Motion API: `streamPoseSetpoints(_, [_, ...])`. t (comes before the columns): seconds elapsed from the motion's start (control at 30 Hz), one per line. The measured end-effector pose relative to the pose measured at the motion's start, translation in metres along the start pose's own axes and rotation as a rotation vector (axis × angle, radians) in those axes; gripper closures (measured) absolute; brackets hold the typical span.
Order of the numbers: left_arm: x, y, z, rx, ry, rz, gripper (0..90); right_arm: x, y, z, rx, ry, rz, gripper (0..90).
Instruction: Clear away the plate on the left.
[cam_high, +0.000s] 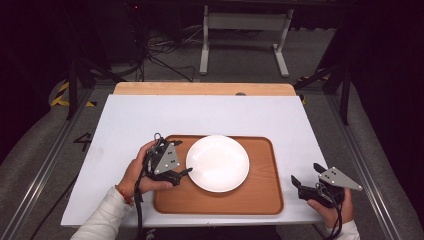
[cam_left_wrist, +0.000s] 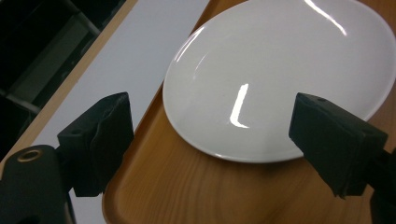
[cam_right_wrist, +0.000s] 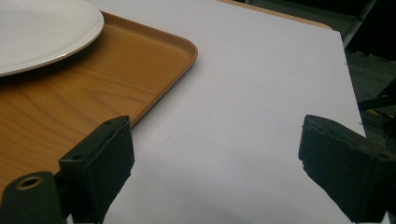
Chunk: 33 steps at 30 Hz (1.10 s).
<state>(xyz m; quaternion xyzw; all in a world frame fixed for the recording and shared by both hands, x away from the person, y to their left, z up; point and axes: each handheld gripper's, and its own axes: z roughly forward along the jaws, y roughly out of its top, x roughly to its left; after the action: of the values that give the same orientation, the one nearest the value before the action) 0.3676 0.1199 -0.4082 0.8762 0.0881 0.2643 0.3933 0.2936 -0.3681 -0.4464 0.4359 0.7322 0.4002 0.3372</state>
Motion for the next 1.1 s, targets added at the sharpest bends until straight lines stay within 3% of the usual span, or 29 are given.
streamPoseSetpoints(0.4, [0.017,-0.029,-0.014,0.048,0.038,-0.064,14.6,0.001,0.001,0.000,0.001,0.002,-0.001,11.1])
streamPoseSetpoints(1.1, [0.027,-0.075,-0.047,0.090,0.100,-0.160,14.8,0.001,0.000,0.000,0.001,0.004,0.003,11.3])
